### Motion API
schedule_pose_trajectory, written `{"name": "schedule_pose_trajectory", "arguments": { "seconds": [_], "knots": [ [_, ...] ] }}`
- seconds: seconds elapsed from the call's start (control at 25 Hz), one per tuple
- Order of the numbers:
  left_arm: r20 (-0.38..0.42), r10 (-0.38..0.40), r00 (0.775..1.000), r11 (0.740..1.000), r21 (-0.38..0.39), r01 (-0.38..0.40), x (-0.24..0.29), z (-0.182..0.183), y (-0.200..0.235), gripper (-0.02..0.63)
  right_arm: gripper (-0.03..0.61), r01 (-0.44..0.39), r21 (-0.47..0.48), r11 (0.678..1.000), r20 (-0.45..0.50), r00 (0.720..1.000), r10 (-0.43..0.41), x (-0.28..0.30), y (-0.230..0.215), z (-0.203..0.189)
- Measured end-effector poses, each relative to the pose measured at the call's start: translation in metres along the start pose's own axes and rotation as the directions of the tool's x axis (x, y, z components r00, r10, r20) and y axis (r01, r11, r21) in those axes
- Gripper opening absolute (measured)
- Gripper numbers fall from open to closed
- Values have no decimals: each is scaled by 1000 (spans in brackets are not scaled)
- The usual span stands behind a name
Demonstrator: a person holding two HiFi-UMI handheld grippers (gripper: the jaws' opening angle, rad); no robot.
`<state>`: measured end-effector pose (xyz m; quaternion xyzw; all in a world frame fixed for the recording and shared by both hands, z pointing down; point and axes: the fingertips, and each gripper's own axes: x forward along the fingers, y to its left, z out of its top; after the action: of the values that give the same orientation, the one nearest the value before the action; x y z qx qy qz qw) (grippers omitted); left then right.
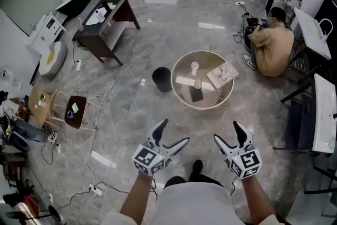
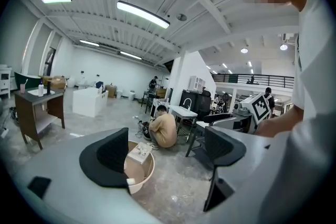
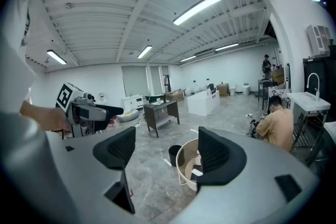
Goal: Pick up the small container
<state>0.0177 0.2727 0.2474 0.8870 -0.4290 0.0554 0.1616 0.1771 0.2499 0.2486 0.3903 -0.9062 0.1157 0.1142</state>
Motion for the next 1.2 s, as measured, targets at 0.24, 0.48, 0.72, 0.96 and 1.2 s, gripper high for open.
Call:
{"name": "schedule_pose_trajectory", "arguments": {
  "seconds": [0.24,0.48,0.72,0.96,1.2],
  "knots": [
    [-8,15,1000,1000,-3,-15,41,13,15,456,383,-6,-2,1000,4,1000,6,24,-39,13],
    [-25,8,1000,1000,-10,-9,64,21,45,454,382,0,4,1000,-14,1000,0,54,-58,17],
    [-25,-31,999,999,-16,31,94,20,94,453,382,37,-1,999,-30,999,-37,101,-82,12],
    [-33,-88,996,996,-35,87,137,33,150,451,379,80,25,996,-13,997,-80,154,-105,33],
    [-47,-130,990,991,-22,130,170,55,201,451,376,117,43,992,-26,993,-116,205,-128,49]
  ]
}}
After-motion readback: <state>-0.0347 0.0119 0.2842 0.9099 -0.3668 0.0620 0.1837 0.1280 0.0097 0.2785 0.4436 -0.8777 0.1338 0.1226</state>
